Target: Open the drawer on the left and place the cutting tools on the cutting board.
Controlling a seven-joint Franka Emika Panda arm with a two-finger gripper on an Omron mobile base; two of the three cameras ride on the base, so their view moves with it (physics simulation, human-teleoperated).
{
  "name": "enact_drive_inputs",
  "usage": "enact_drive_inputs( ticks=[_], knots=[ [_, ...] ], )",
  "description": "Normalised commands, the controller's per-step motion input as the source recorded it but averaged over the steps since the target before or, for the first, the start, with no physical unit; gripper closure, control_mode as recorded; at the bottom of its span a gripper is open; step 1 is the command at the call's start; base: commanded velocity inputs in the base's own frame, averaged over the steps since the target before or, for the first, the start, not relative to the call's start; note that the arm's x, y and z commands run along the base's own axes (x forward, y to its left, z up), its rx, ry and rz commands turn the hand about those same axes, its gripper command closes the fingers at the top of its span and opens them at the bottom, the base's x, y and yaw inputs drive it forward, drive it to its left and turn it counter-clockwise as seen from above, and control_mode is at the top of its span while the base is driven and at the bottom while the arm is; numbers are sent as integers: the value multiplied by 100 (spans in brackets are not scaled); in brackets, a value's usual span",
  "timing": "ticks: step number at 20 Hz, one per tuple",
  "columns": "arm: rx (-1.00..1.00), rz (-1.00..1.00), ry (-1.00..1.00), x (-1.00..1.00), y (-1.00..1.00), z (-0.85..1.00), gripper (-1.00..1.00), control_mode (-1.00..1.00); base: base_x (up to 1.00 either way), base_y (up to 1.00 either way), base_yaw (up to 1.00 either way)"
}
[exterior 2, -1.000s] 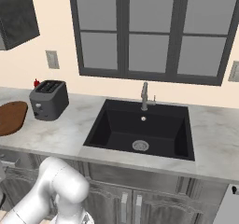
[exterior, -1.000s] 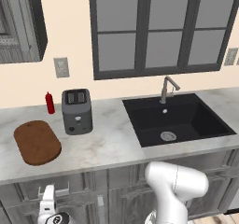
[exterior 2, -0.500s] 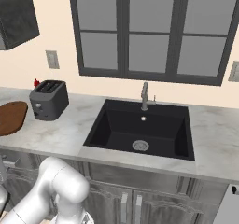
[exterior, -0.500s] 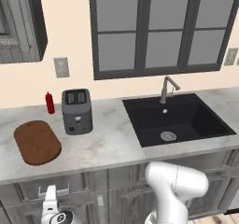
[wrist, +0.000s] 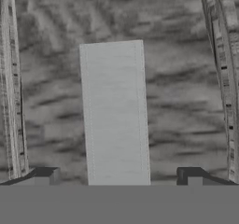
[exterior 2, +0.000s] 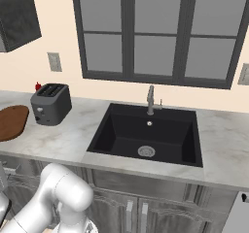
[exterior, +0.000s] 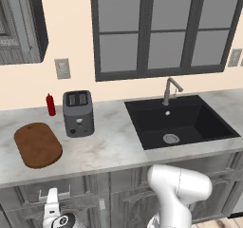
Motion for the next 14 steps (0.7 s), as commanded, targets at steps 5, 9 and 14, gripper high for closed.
enact_drive_inputs(
  ticks=[5,9,14],
  knots=[
    [0,0,0,0,0,0,100,-100,0,0,0],
    [0,0,0,0,0,0,100,-100,0,0,0],
    [0,0,0,0,0,0,100,-100,0,0,0]
  ],
)
